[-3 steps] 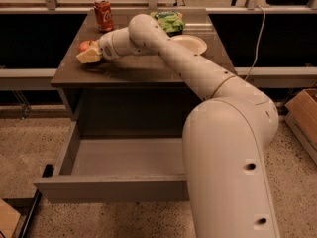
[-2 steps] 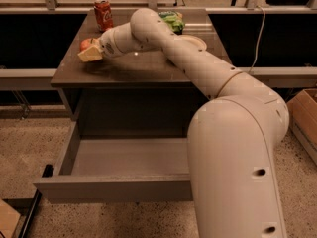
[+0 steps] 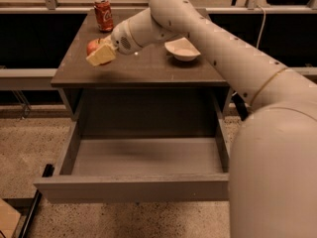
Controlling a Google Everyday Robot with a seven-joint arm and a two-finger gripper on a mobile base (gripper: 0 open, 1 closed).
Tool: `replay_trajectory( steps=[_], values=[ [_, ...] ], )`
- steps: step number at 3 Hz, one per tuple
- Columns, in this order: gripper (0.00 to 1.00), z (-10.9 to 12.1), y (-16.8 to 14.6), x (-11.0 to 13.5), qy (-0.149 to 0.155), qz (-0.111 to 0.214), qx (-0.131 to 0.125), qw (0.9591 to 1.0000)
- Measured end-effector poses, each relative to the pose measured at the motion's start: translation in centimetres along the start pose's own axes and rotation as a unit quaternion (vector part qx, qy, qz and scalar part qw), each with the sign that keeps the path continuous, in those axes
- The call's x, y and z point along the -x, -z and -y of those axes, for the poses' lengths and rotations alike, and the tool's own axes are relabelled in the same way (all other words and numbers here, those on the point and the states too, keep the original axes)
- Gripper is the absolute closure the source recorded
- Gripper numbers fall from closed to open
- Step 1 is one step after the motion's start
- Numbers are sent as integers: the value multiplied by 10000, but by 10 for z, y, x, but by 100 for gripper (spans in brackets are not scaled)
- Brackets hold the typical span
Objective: Place apple into top drawer
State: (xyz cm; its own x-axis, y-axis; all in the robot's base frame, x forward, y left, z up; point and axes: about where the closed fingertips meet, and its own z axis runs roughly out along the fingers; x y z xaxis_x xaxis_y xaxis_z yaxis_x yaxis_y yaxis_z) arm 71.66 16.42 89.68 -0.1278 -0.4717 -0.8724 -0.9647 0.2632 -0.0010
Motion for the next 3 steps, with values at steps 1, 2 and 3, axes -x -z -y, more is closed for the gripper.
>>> replay_trajectory(
  steps=[1,2,3],
  values=[
    [100,-42,32,-17,-73,-254,322,9991],
    [100,-86,66,-34,-209,-324,363,9986],
    [100,-131,87,-92,-550,-453,479,9963]
  ],
)
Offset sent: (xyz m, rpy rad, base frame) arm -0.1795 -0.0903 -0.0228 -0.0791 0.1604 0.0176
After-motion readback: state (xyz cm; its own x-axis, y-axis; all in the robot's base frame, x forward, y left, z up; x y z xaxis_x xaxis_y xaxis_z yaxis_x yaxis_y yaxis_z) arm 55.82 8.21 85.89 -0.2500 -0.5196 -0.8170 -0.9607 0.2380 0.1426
